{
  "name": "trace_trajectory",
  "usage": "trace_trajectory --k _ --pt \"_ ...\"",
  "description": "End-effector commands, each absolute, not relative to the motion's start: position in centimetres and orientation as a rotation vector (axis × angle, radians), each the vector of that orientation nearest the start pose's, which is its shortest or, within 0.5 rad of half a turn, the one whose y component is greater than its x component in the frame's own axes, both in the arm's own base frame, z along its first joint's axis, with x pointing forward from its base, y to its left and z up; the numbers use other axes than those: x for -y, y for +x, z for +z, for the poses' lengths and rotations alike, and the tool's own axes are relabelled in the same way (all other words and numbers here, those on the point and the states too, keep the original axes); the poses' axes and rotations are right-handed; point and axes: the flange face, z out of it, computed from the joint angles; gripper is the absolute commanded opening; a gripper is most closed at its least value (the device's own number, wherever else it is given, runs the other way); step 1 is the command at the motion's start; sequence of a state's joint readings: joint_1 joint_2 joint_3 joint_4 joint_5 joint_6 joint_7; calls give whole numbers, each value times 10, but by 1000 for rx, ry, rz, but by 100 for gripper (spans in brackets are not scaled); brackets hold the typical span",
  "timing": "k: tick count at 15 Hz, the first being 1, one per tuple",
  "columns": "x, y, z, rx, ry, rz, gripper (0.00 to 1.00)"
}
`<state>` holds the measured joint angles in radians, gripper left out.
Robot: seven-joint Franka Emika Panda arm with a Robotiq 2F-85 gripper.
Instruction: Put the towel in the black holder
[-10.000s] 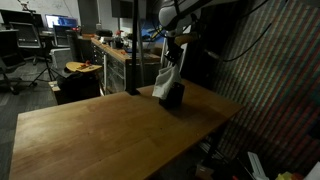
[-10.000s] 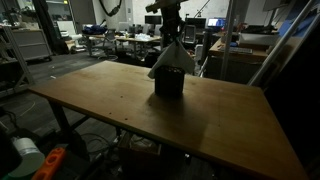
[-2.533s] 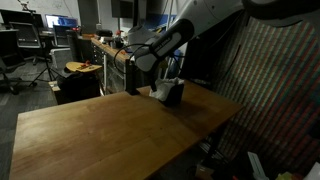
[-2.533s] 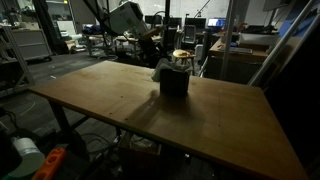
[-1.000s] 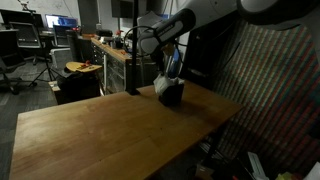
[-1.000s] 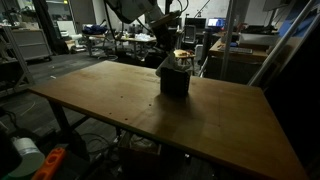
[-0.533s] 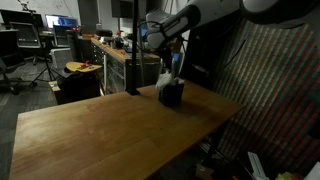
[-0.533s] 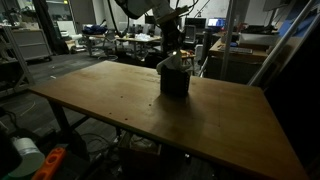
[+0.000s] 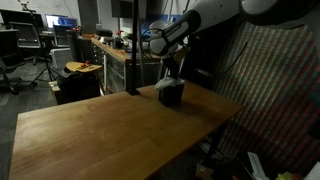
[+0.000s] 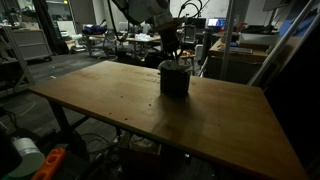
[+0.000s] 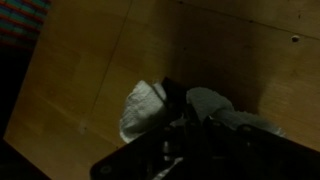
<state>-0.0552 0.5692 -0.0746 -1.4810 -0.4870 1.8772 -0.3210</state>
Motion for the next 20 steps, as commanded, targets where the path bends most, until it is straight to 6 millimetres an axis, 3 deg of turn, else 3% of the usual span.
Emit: trace_trajectory --k 1,5,12,18,19,20 --pt "104 684 322 565 -3441 465 2" --pt "100 699 309 492 -3399 371 2" --pt "115 718 276 400 -3363 292 2" --pt "137 720 277 318 -3364 278 3" --pt "139 720 280 299 -3364 270 12" --pt "140 719 286 281 -3356 260 29"
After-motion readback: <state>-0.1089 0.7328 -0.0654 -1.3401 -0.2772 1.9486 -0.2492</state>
